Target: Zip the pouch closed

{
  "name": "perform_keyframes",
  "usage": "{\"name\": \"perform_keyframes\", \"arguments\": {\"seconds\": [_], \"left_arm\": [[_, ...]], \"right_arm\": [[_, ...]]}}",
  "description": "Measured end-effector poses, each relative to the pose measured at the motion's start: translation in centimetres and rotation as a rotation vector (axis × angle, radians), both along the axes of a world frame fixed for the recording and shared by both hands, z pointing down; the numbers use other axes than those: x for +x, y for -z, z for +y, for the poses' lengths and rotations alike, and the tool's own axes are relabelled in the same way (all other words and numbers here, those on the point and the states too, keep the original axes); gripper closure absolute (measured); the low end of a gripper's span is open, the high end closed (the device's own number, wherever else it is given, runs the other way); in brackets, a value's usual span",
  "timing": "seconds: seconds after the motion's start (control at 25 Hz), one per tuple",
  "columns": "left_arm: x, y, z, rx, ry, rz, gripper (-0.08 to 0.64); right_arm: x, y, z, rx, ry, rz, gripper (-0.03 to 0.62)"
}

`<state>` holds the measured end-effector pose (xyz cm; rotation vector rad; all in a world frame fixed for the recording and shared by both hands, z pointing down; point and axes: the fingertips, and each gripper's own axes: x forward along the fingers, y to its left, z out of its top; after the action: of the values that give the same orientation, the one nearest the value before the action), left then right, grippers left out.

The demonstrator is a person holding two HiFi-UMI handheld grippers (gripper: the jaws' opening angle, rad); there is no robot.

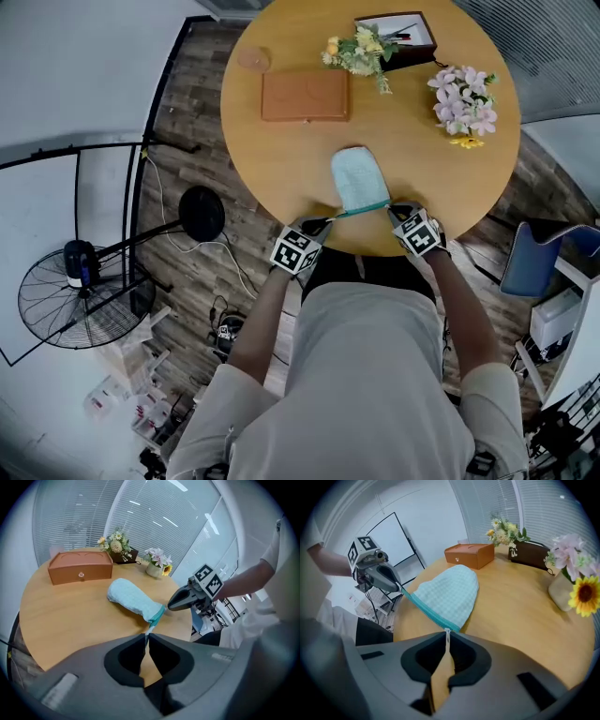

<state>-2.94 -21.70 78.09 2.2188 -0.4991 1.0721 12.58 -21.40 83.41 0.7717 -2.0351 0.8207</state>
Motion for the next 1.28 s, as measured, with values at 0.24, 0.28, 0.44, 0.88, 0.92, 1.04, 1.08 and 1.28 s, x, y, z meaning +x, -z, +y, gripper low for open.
{"name": "perform_keyframes", "arguments": {"seconds": [0.24, 0.28, 0.44, 0.88, 0.92, 1.04, 1.08, 1.28], "left_arm": [[-0.9, 1.2, 0.4, -0.003, 0.107, 0.041, 0.501], [-1.1, 1.5, 0.7, -0.001, 0.119, 0.044, 0.493], [-2.0, 3.2, 1.2, 0.042, 0.133, 0.054, 0.477], [-4.2, 8.9, 5.8, 0.119, 0.198, 0.158, 0.476], [-4.6, 9.6, 6.4, 0.133, 0.206, 0.168, 0.476], [-6.3, 12.0, 8.0, 0.180, 0.226, 0.186, 0.476], [-6.8, 12.8, 8.5, 0.195, 0.236, 0.186, 0.476], [-9.6, 15.8, 10.5, 0.235, 0.333, 0.142, 0.477]], "right_arm": [[0.6, 0.9, 0.1, -0.002, -0.012, -0.018, 0.479], [0.6, 1.3, 0.2, 0.003, -0.013, -0.019, 0.479], [0.6, 2.9, 0.5, 0.038, -0.035, -0.026, 0.479], [-0.6, 10.2, 3.5, 0.182, -0.027, 0.024, 0.479], [-1.1, 10.9, 3.9, 0.197, -0.022, 0.029, 0.480], [-2.7, 13.1, 5.6, 0.241, -0.006, 0.036, 0.480], [-3.1, 14.0, 6.2, 0.257, -0.002, 0.041, 0.480], [-3.7, 18.6, 8.3, 0.343, -0.048, 0.060, 0.483]]}}
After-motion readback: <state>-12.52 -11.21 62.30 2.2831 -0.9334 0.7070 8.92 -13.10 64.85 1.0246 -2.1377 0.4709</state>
